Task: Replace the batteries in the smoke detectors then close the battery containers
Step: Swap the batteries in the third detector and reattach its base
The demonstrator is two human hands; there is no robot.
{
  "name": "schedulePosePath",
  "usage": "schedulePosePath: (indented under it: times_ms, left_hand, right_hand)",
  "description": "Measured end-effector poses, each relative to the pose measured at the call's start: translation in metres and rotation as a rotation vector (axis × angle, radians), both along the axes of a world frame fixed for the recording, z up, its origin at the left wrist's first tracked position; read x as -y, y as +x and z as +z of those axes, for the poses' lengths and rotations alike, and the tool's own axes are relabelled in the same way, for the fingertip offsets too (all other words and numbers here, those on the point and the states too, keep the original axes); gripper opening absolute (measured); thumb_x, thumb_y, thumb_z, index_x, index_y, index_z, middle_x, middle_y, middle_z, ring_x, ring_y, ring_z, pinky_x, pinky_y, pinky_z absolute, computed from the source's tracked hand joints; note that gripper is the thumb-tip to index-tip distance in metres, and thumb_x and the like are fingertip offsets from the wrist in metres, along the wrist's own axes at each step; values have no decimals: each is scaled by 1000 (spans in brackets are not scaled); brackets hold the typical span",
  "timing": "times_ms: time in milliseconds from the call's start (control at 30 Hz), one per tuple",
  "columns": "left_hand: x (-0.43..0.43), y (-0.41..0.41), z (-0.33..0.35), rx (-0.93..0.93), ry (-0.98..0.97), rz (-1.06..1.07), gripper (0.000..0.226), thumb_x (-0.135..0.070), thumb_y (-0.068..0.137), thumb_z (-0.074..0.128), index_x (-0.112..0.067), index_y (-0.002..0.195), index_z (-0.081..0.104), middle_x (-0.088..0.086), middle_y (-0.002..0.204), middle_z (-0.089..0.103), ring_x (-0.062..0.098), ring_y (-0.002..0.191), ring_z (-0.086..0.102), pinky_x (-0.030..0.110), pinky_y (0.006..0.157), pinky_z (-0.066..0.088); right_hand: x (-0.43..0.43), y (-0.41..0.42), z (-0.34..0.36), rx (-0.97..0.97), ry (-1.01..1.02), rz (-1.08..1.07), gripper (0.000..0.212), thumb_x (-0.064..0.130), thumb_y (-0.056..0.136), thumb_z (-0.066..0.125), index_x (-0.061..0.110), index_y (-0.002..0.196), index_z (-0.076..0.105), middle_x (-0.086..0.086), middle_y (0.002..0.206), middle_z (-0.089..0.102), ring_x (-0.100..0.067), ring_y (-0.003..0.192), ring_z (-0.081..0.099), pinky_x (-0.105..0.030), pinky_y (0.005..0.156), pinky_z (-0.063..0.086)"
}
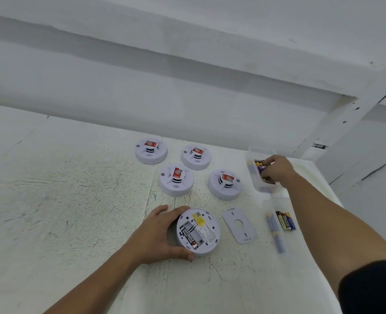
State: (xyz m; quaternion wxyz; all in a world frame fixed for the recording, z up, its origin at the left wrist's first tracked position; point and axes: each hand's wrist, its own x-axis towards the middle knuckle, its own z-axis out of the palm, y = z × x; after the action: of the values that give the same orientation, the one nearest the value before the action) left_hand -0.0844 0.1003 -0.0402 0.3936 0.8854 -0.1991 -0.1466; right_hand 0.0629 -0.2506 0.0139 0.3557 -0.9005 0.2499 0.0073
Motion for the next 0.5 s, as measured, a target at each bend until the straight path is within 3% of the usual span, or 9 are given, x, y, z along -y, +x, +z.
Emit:
schedulePosePath:
  times_ms: [67,167,267,367,500]
  left_hand:
    - [-1,0,-2,0,-5,0,98,-70,48,78,-58,129,24,-49,124,28,0,130,9,29,111,20]
    - [-2,1,-6,-6,-5,3,101,-73,46,76,-58,132,25,-46,127,32,3,133,10,31,111,22]
    - [-2,2,-8,-2,-4,10,103,-75,45,75,-57,134,25,-42,131,35,5,135,10,32,111,23]
    - [-1,2,-5,15,-7,4,101,-72,47,77,-56,132,25,-44,128,32,1,130,9,27,110,18]
    - [0,1,0,21,4,-7,101,-68,48,78,-53,133,25,-49,121,26,-6,124,9,23,108,16]
  right_hand:
    - [3,-2,9,119,204,-151,25,-13,78,63,4,97,61,-22,101,60,-37,85,64,-42,69,59]
    - [-5,-12,31,310,578,-179,24,-14,84,57,-4,106,59,-20,95,58,-29,77,62,-26,57,59]
    - [-29,-33,51,379,899,-149,16,-10,88,54,2,97,57,-14,89,60,-24,78,63,-26,62,60]
    - [-62,-59,55,293,966,-31,17,-11,88,52,4,95,56,-16,85,64,-24,73,65,-30,67,60]
    - [-110,-101,43,96,710,292,21,-7,82,65,6,99,62,-18,86,70,-26,72,67,-38,73,59]
